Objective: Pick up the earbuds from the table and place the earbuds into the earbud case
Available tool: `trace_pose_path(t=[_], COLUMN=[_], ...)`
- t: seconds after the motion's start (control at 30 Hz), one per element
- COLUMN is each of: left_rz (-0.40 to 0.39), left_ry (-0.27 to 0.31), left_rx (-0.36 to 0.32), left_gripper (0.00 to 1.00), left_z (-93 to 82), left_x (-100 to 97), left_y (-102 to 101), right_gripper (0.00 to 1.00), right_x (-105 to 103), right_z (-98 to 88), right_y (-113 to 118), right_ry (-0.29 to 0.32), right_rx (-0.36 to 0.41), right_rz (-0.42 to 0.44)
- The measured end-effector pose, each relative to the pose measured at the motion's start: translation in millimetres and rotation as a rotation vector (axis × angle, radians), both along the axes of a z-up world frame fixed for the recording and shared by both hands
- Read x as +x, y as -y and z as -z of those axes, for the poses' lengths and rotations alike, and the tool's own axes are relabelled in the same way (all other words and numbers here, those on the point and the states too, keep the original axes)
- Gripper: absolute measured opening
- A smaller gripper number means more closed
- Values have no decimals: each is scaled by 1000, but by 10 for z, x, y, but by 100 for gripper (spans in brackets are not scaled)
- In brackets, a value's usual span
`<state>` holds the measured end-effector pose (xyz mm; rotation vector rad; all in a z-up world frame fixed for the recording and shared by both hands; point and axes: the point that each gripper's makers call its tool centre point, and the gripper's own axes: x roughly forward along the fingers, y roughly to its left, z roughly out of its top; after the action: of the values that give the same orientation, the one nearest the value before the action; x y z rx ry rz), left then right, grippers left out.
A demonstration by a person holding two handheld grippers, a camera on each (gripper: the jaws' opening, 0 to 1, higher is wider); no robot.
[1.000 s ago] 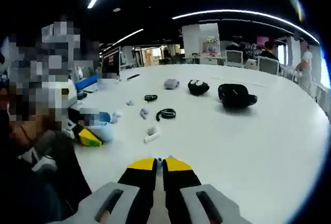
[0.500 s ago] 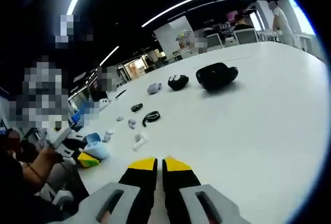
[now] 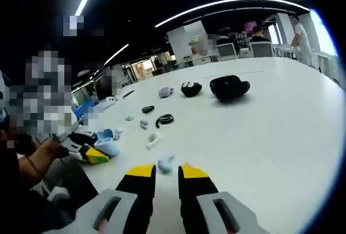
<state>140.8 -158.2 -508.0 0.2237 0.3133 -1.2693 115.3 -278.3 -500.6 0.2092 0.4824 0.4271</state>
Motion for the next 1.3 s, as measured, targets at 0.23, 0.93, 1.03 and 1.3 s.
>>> trace_pose_path(t=[0.23, 0.93, 1.03, 1.3], left_rz=[3, 5, 4, 11], left_ry=[13, 8, 8, 9], left_rx=[8, 8, 8, 14], left_gripper=[19, 19, 19, 19], left_z=[-4, -3, -2, 0], left_x=[-1, 7, 8, 8], left_y=[16, 18, 20, 29], right_gripper=[17, 19, 19, 15], right_x=[66, 133, 129, 181], right_z=[65, 118, 119, 115], right_y=[-78, -19, -30, -23], right_ry=[66, 164, 177, 204], right_rx=[-78, -193, -210, -223], right_rz=[36, 108, 140, 178])
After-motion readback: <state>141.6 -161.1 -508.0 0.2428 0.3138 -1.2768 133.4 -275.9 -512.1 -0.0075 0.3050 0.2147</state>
